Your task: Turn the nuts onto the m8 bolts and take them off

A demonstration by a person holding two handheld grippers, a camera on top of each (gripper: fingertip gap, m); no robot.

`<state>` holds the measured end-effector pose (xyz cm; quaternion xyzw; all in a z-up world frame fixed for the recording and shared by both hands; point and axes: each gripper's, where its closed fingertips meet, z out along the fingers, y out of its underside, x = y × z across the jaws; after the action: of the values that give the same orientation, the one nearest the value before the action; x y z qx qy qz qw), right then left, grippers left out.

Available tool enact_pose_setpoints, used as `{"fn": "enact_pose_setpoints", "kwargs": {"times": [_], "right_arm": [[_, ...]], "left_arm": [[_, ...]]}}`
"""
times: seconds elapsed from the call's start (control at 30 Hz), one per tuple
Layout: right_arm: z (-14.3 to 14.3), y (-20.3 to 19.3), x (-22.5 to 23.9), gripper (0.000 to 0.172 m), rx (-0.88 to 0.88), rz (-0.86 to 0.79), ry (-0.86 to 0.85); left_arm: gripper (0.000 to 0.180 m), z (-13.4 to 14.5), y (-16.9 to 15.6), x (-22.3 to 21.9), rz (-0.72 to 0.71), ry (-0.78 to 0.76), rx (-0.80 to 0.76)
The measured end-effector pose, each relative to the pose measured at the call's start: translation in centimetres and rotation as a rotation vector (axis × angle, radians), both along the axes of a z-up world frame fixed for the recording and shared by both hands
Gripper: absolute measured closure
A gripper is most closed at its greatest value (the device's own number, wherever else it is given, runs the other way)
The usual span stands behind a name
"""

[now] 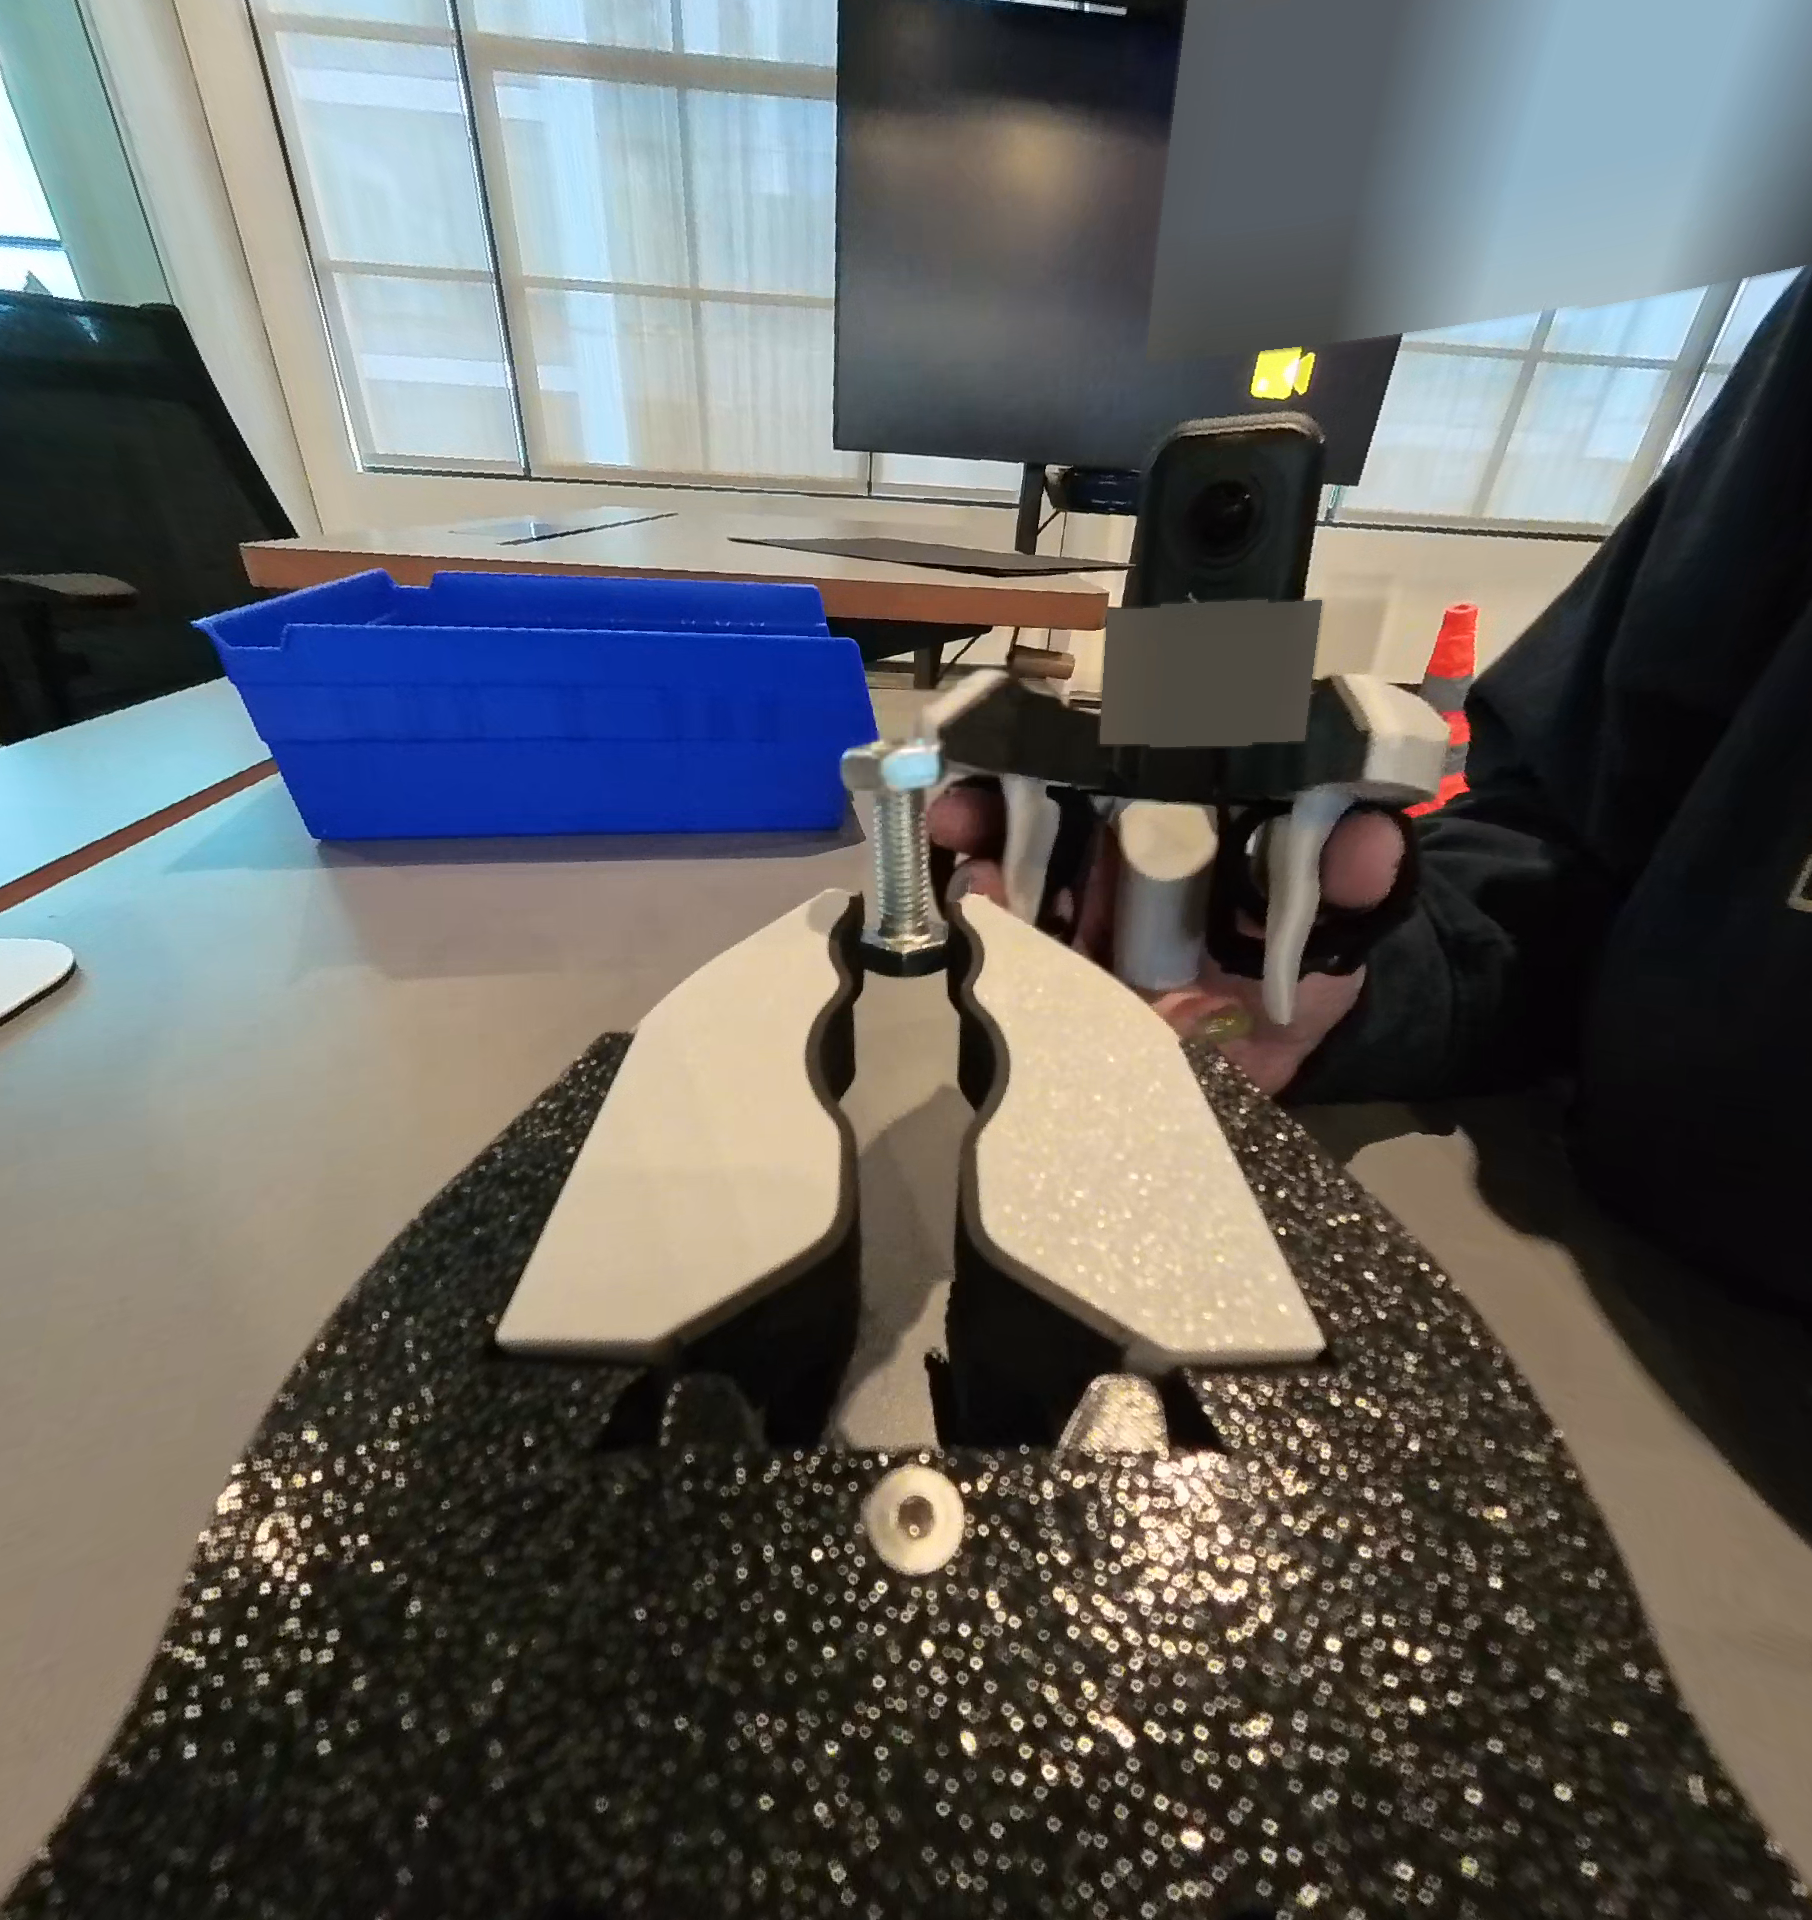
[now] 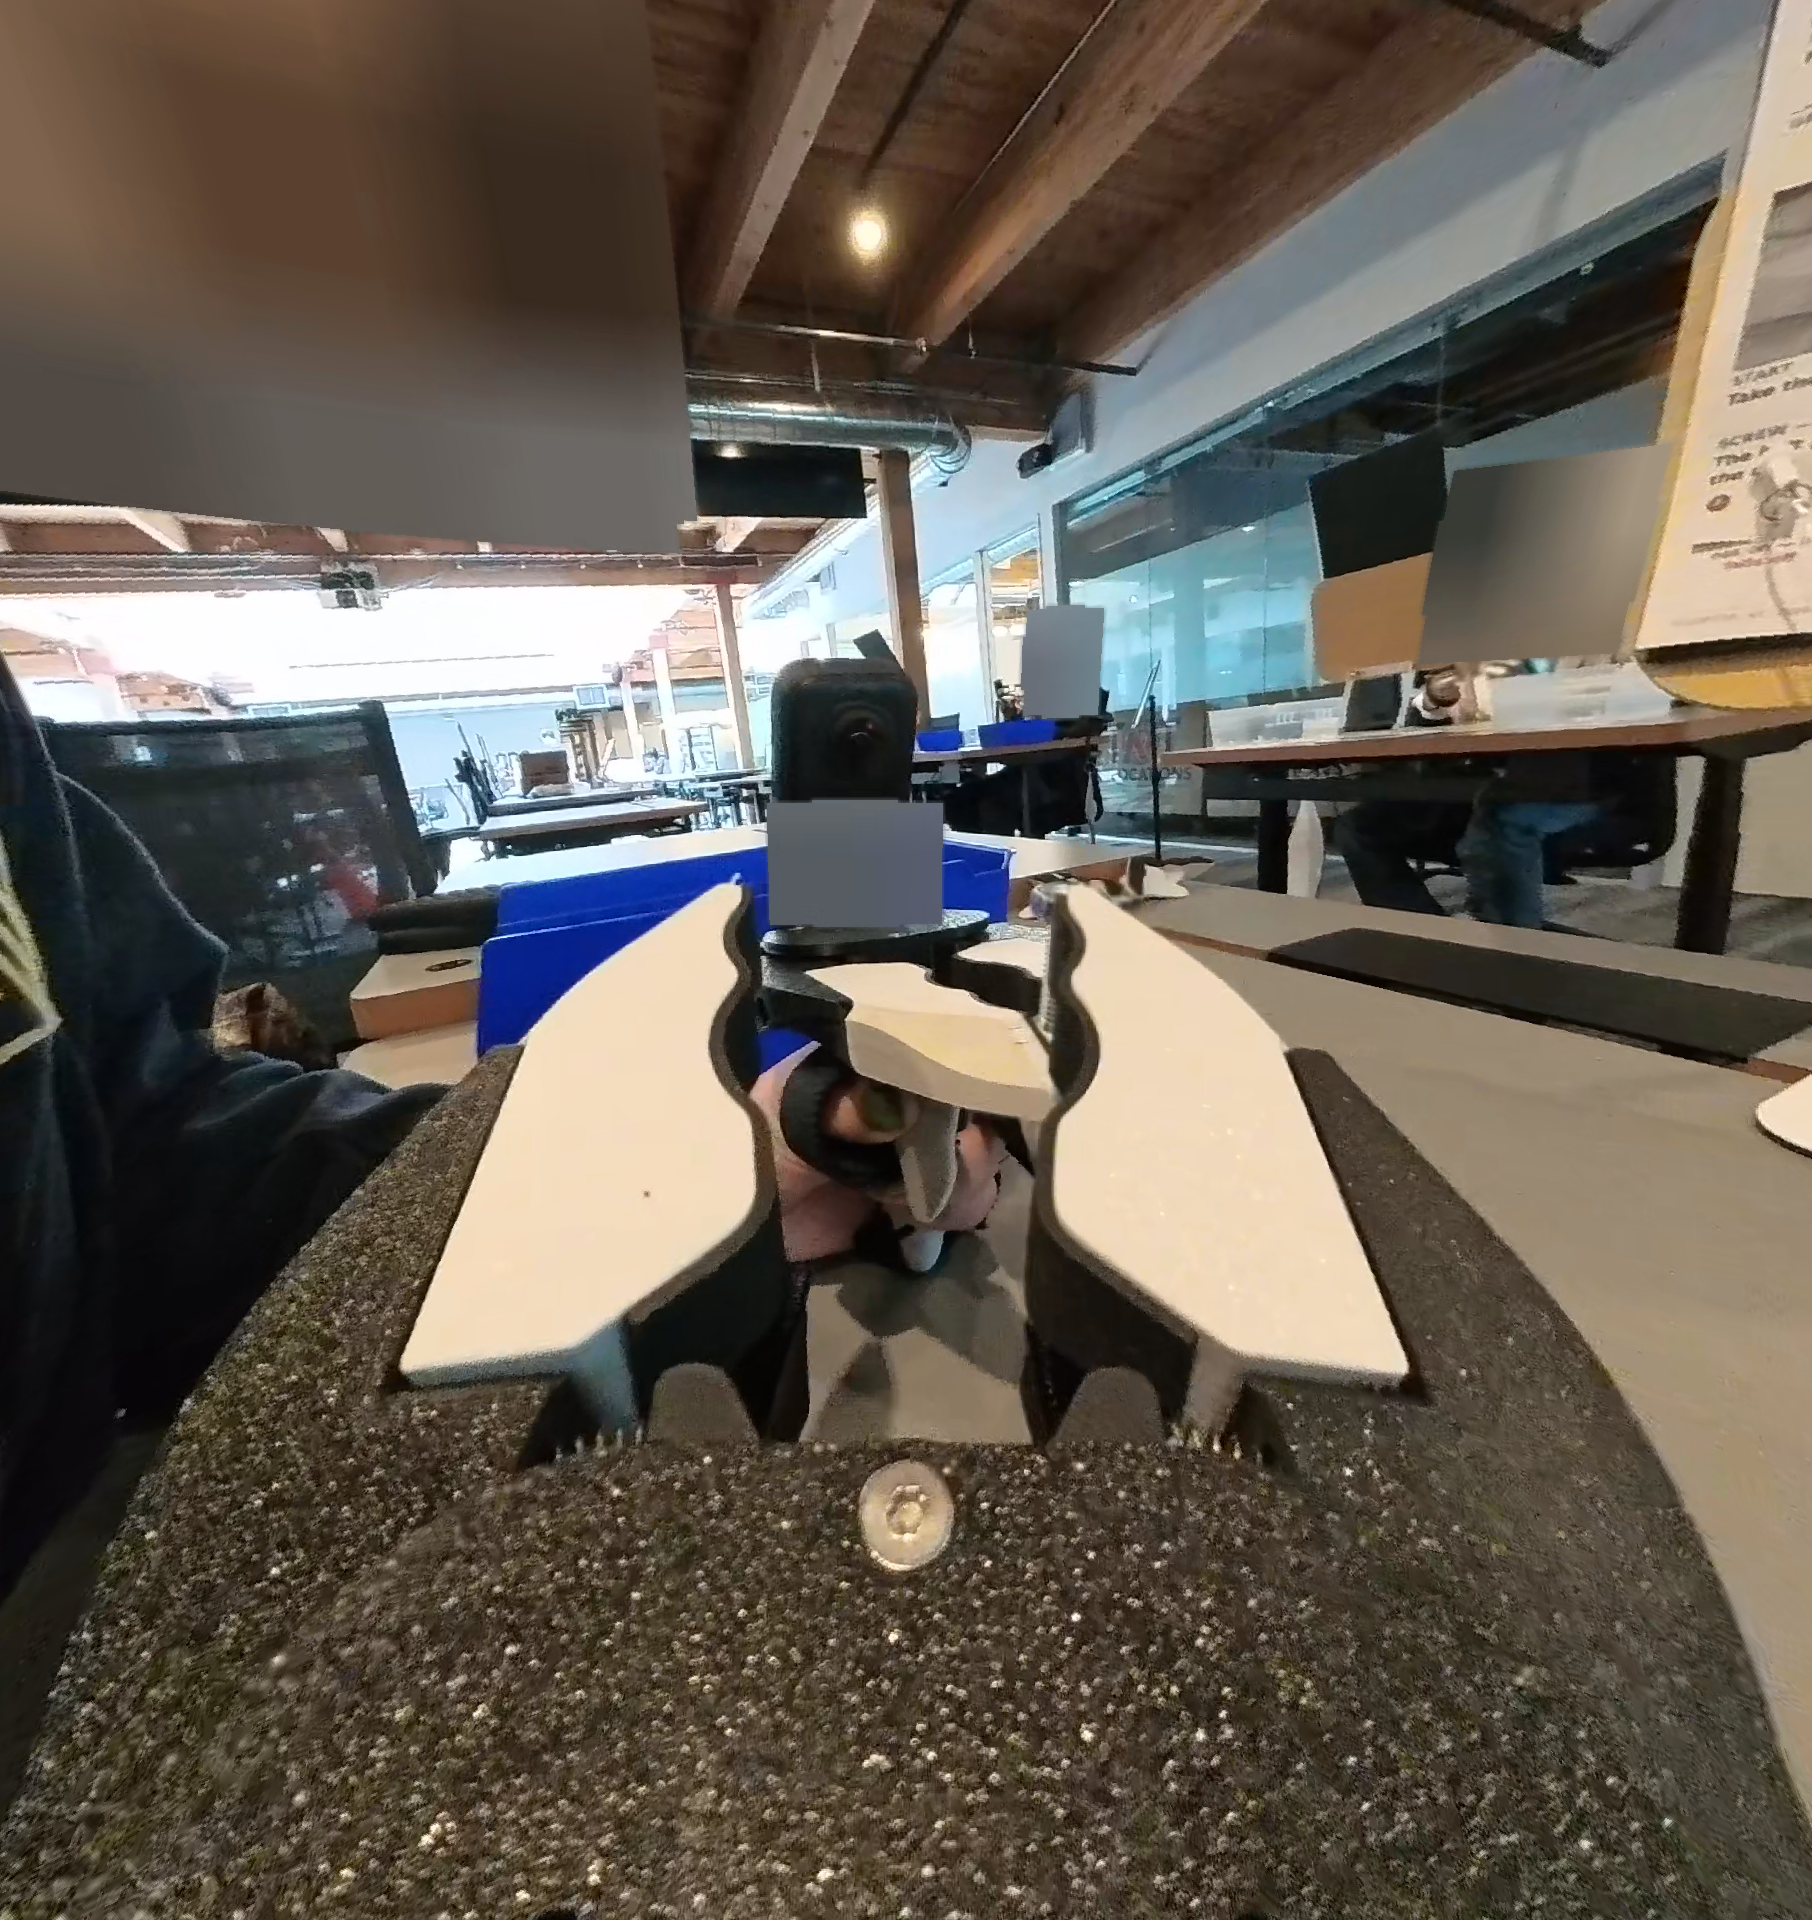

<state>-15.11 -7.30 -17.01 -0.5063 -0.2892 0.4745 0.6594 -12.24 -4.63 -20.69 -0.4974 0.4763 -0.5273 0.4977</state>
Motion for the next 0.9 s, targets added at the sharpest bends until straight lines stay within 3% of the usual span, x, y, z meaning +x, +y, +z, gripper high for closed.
{"fn": "enact_pose_setpoints", "kwargs": {"times": [0.63, 0.77, 0.9], "right_arm": [[-0.3, 0.9, 0.0, 0.114, -0.014, -0.053, -0.014], [-0.1, 0.2, 0.4, 0.125, -0.006, -0.021, 0.001], [0.0, 1.2, 0.5, 0.115, -0.004, -0.085, -0.003]], "left_arm": [[0.166, -0.1, 0.0, 0.0, -0.002, 0.007, 0.001], [0.166, 0.0, 0.0, 0.0, 0.000, 0.002, -0.002], [0.166, -0.2, 0.0, 0.1, -0.003, 0.014, 0.001]]}}
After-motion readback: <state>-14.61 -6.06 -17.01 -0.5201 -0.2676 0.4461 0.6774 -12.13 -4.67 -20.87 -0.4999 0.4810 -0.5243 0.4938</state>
